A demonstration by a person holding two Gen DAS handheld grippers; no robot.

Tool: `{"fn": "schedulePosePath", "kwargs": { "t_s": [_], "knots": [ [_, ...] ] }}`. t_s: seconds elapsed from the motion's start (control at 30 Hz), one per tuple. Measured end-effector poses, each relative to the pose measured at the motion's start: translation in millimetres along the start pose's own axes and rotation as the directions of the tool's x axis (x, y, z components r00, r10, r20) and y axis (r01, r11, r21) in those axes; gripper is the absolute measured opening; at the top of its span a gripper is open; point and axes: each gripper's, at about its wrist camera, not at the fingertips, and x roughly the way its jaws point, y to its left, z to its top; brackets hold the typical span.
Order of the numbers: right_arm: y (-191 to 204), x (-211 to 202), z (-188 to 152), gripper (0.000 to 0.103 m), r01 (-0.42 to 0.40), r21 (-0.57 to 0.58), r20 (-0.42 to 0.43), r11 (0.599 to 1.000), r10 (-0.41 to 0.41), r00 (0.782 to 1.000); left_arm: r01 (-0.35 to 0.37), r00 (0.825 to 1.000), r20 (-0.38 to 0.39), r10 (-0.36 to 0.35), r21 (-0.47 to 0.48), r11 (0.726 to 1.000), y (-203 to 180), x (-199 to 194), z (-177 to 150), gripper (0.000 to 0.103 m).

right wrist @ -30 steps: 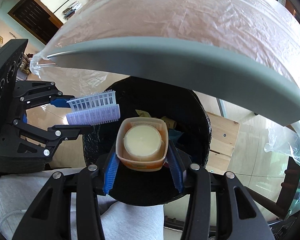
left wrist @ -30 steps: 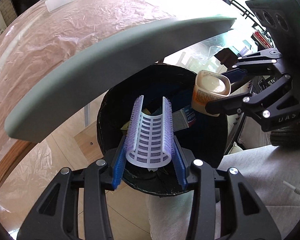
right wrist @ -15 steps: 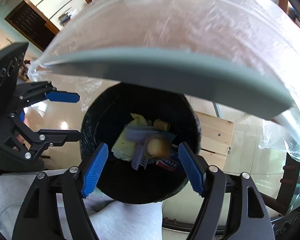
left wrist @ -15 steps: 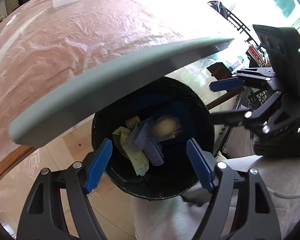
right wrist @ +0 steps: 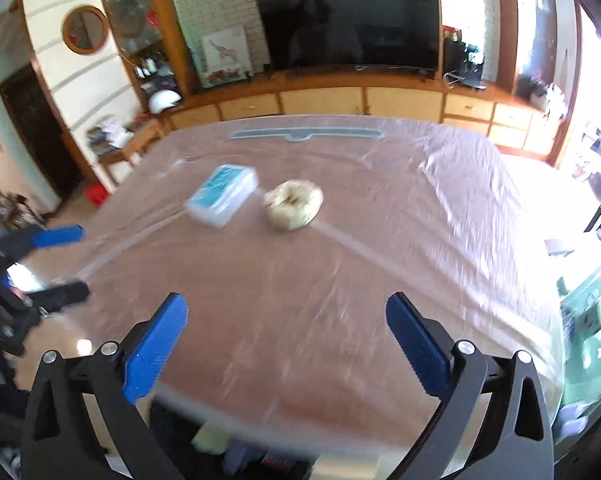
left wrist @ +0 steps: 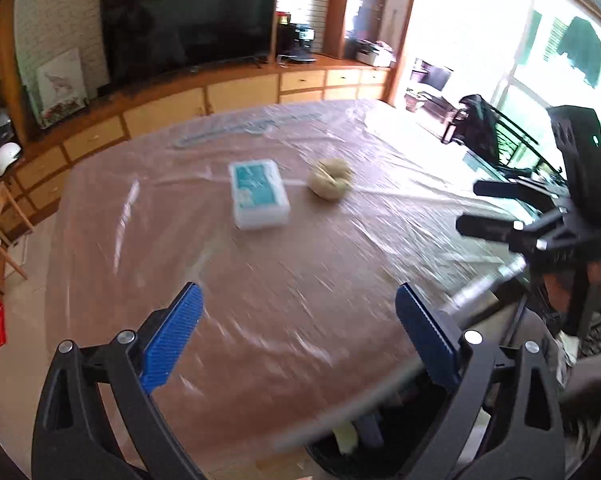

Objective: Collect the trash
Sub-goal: 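Open both tools to drop the roller and tub into the bin, then grasp the white dental floss box with the left tool while the right tool grasps the bread roll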

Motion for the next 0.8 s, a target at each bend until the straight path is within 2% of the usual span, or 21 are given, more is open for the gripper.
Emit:
{"fn": "schedulePosePath", "kwargs": {
  "t_s": [0.17, 0.33, 0.43, 0.5, 0.7, 0.8],
  "knots": [
    [0.9, 52.6, 30.1, 0.098, 0.020, -0.024, -0.040, 1.000, -0.021, 0.999, -0.004, 0.999, -0.052, 0.003, -0.023, 1.000, 19.8, 54.7, 34.9, 0.098],
    [1.8, 89.5, 51.7, 0.096, 0.008, -0.073, -0.078, 0.997, -0.014, 0.997, -0.007, 0.995, -0.097, 0.004, -0.030, 1.000, 34.3, 90.6, 46.5, 0.098],
    [5.2, 103.2, 55.4, 0.089, 0.007, -0.111, -0.094, 0.994, -0.018, 0.995, -0.011, 0.993, -0.119, 0.006, -0.042, 0.999, 39.5, 108.3, 56.6, 0.097],
    [6.9, 112.2, 58.0, 0.081, 0.001, -0.130, -0.111, 0.992, -0.015, 0.994, -0.014, 0.992, -0.130, 0.007, -0.053, 0.998, 44.4, 116.1, 60.2, 0.096],
    [7.1, 126.1, 64.0, 0.078, -0.001, -0.144, -0.118, 0.990, -0.016, 0.993, -0.008, 0.986, -0.166, -0.003, -0.062, 0.998, 48.5, 134.0, 66.5, 0.076],
    [10.0, 130.6, 65.4, 0.074, 0.016, -0.171, -0.120, 0.985, -0.037, 0.992, -0.007, 0.986, -0.167, -0.002, -0.057, 0.998, 47.5, 136.6, 67.7, 0.073]
  ]
}}
